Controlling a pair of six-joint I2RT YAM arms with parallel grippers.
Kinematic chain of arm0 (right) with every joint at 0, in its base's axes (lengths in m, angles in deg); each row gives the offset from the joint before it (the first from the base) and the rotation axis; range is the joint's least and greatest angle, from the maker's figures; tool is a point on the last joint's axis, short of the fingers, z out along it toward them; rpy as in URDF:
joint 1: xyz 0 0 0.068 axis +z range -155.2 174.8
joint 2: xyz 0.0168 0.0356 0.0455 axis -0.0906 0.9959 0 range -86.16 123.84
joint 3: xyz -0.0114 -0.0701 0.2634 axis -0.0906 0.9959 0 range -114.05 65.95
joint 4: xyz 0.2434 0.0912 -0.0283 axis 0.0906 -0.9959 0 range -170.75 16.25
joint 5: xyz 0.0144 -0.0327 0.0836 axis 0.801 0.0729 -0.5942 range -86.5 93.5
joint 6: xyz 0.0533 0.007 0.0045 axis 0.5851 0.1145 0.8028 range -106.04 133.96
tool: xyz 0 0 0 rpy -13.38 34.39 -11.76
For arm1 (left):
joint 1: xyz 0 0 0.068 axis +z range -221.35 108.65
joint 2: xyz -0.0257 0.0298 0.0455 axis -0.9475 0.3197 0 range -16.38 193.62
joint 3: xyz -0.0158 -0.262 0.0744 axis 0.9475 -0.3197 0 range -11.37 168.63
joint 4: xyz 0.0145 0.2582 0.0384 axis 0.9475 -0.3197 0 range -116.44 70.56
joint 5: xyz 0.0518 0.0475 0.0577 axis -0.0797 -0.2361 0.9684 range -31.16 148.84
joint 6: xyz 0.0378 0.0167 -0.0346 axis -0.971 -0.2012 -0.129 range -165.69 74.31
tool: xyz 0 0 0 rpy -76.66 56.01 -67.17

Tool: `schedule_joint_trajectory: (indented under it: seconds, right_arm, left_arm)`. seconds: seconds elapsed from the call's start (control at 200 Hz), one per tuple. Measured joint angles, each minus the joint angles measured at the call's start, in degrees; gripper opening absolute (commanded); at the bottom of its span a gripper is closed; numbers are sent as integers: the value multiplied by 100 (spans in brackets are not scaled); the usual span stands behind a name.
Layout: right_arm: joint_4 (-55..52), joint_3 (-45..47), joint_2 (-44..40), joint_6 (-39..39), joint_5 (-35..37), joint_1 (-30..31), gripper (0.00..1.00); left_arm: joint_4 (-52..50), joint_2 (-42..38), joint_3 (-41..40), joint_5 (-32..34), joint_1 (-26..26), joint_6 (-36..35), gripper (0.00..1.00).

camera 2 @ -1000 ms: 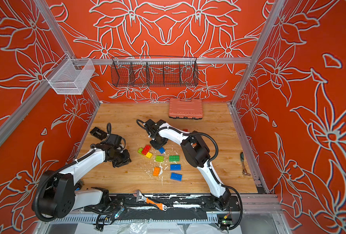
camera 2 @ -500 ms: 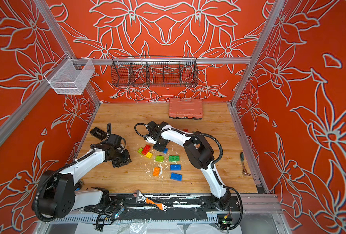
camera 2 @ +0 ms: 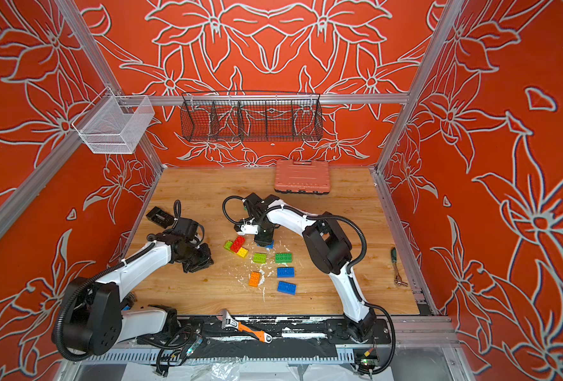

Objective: Assemble a rectangle with lego
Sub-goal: Adjust the lego brick at the center of the board, then pick up the lego brick from the center of the board.

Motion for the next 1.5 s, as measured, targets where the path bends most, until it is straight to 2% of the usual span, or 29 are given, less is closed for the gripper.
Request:
schedule_joint_trajectory:
  seconds: [0.05, 0.145, 0.26, 0.385, 0.525, 0.691, 0.831, 0.936, 1.106, 1.501]
  right_arm:
    - [-2, -2, 2, -68, 28, 0, 54]
    - [-9, -7, 11, -140, 101, 2, 59]
    - [-59, -133, 11, -48, 214, 2, 60]
    - [-166, -535, 9, 503, 260, 0, 58]
    - [-354, -992, -20, 1746, 219, 7, 54]
    - [-446, -848, -247, 4011, 389, 31, 54]
    - [-280, -55, -579, 5810, 619, 59, 63]
    - [-157, 363, -667, 6640, 844, 129, 73]
    - [-42, 433, -667, 7252, 929, 227, 80]
    - [199, 540, -640, 7737, 890, 251, 80]
  left_arm:
    - [-17, 0, 0, 0, 0, 0, 23]
    - [-33, 0, 7, 0, 0, 0, 23]
    - [-33, 0, 28, 0, 0, -2, 23]
    - [-48, 37, 118, -4, 0, -24, 23]
    - [-24, 90, 216, -15, 0, -46, 23]
    - [-4, 85, 184, 9, 0, -50, 26]
    - [79, 85, 105, -7, 0, -72, 26]
    - [142, 85, 87, -37, 0, -90, 26]
    - [229, 85, 74, -46, 0, -114, 26]
    - [396, 87, -133, -83, 0, -149, 26]
